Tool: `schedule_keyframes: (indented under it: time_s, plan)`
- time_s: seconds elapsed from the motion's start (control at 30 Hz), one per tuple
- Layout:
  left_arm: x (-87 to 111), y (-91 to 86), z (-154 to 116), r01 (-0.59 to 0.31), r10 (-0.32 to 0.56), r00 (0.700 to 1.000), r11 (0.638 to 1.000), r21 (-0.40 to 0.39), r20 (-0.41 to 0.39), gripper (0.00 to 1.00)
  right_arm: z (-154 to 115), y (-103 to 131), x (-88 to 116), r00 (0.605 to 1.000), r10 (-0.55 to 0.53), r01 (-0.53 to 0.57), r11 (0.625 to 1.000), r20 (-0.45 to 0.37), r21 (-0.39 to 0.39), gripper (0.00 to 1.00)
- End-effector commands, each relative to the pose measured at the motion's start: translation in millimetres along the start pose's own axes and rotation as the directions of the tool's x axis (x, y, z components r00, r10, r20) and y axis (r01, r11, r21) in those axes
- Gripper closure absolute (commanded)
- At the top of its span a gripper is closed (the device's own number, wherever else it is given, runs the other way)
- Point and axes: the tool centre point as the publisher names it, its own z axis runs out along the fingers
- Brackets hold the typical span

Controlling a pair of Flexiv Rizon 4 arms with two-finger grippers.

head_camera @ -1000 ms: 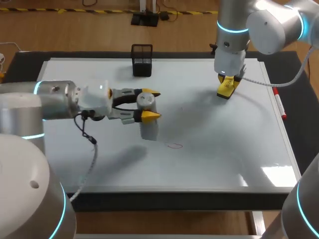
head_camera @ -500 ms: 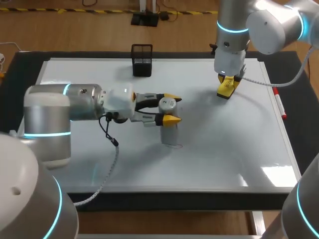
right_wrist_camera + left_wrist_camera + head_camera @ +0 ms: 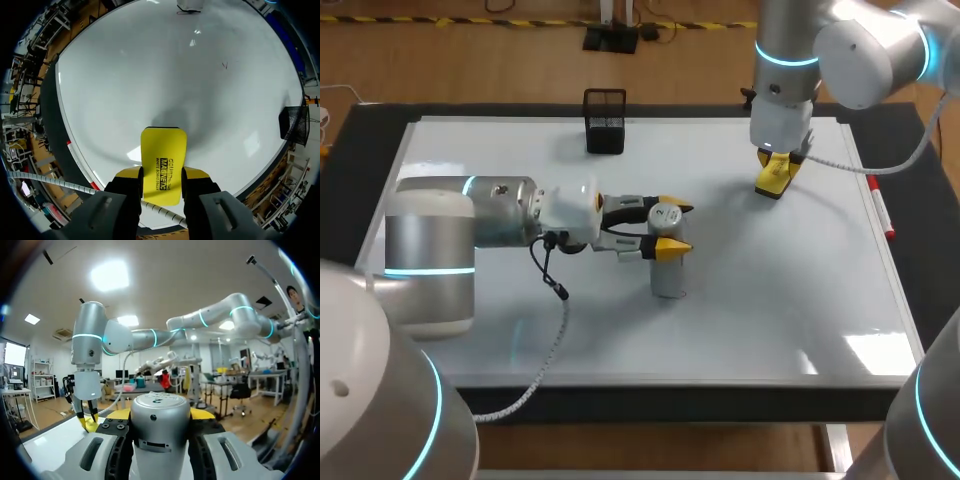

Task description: Pick up the inspection probe, press it on each red-marked spot on the whiteboard one by one, put down the probe, pick up the eraser, and wipe off all the red marks.

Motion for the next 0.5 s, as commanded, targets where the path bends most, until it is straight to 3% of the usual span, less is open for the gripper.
schedule_keyframes:
  time_s: [0.03,0.5]
  plan:
    - [-1.6,4.2,2,0.003,-0.003,1.0,1.0,-0.004,-0.002,1.0,-1,-1,0,1.0,-0.002,0.002,1.0,-0.003,0.001,1.0]
    - [-3.9,16.0,3,0.002,-0.003,1.0,1.0,-0.011,-0.011,1.0,-1,-1,0,1.0,-0.002,0.002,1.0,-0.003,0.001,1.0]
